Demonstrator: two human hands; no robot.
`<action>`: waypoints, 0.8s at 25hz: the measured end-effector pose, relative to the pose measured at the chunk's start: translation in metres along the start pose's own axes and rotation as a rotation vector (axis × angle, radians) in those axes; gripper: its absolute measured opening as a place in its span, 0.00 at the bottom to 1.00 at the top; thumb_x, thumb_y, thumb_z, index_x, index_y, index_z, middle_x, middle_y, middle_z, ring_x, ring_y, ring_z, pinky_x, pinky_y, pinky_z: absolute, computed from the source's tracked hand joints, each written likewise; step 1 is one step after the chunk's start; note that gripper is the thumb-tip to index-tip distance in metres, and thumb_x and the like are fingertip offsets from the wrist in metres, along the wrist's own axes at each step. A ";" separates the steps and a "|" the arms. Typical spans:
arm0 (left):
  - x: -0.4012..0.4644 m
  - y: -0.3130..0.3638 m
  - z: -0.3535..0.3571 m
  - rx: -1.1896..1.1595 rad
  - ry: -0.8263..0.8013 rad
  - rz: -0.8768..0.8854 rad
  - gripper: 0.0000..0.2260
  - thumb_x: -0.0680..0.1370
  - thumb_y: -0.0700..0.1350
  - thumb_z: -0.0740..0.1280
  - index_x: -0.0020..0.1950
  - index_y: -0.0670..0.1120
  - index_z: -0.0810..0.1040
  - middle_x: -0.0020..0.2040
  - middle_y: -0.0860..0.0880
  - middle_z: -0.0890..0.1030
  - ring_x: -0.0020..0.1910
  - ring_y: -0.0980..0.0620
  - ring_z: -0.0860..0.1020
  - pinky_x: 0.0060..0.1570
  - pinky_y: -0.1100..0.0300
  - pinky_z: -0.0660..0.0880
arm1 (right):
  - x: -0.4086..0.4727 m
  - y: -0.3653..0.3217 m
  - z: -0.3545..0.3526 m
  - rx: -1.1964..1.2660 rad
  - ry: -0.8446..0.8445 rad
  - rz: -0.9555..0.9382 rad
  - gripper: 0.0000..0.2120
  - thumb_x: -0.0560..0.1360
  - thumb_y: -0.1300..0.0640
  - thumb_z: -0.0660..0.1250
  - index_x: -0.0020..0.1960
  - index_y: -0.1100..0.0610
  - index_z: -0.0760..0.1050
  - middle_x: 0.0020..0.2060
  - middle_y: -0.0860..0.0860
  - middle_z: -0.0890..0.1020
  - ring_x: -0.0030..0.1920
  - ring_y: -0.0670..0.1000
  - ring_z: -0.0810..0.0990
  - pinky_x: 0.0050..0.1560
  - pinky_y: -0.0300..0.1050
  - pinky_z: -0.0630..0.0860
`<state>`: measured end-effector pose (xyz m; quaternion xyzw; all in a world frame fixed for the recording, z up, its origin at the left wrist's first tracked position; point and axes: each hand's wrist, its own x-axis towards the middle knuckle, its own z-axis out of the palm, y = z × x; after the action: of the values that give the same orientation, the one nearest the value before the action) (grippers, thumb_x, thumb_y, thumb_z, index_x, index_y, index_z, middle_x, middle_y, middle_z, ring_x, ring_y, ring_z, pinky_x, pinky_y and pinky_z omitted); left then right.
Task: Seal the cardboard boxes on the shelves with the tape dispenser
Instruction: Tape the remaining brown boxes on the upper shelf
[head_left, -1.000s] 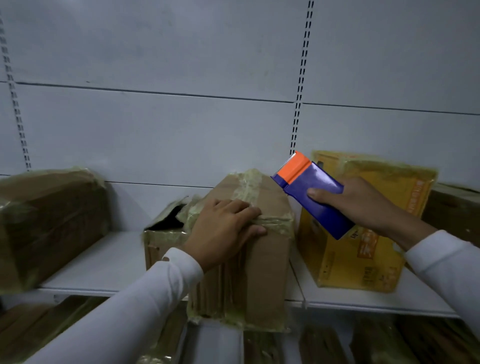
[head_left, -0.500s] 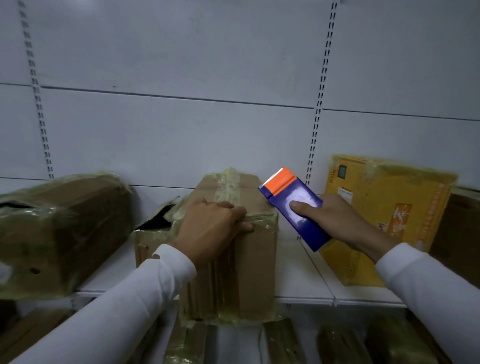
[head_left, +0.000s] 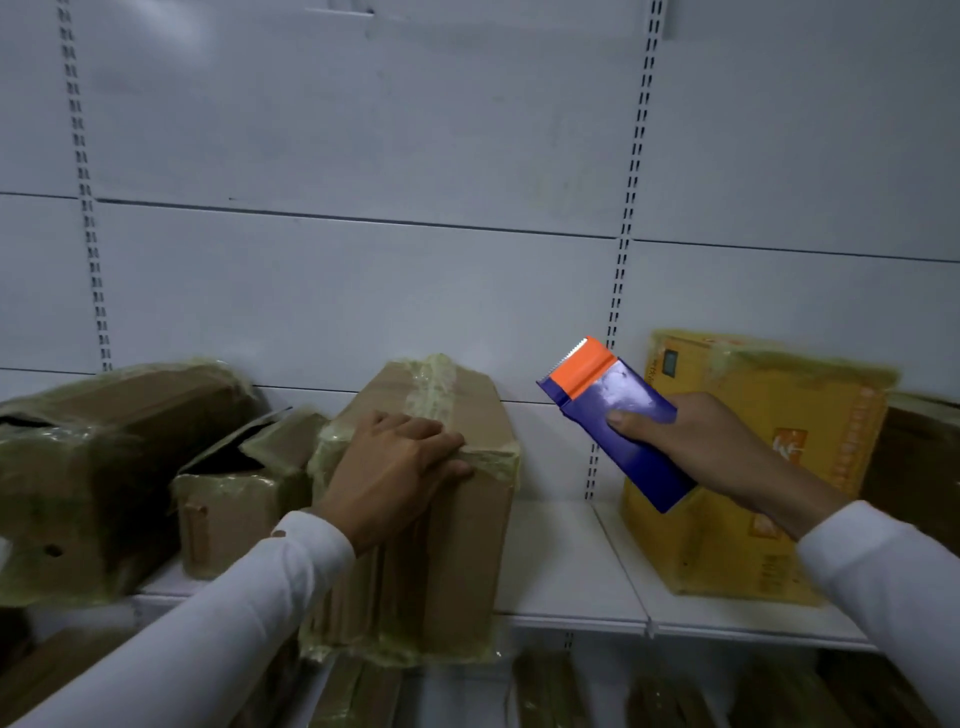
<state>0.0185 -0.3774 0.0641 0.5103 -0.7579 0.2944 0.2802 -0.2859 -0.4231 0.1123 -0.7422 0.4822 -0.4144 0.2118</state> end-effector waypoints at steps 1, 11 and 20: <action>0.005 0.009 0.004 -0.023 0.004 0.040 0.17 0.76 0.58 0.61 0.53 0.51 0.83 0.49 0.49 0.84 0.46 0.44 0.81 0.48 0.52 0.73 | -0.003 0.005 -0.012 -0.023 0.034 0.014 0.22 0.69 0.38 0.74 0.34 0.57 0.79 0.29 0.52 0.84 0.24 0.46 0.79 0.26 0.37 0.69; 0.000 -0.006 0.012 -0.397 0.202 0.222 0.23 0.73 0.63 0.65 0.47 0.43 0.83 0.48 0.50 0.82 0.48 0.52 0.79 0.51 0.59 0.72 | -0.026 0.030 -0.053 -0.082 0.039 0.137 0.25 0.67 0.36 0.70 0.35 0.60 0.78 0.29 0.54 0.83 0.25 0.48 0.79 0.27 0.37 0.69; 0.016 -0.015 -0.009 -0.131 -0.097 -0.030 0.41 0.66 0.79 0.49 0.61 0.50 0.74 0.56 0.52 0.80 0.55 0.49 0.77 0.59 0.55 0.68 | -0.027 0.003 -0.031 -0.102 -0.059 0.018 0.25 0.67 0.36 0.67 0.40 0.60 0.79 0.32 0.55 0.84 0.30 0.56 0.82 0.31 0.40 0.71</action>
<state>0.0289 -0.3849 0.0843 0.5157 -0.7807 0.2147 0.2802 -0.3183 -0.3975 0.1162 -0.7596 0.5030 -0.3651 0.1915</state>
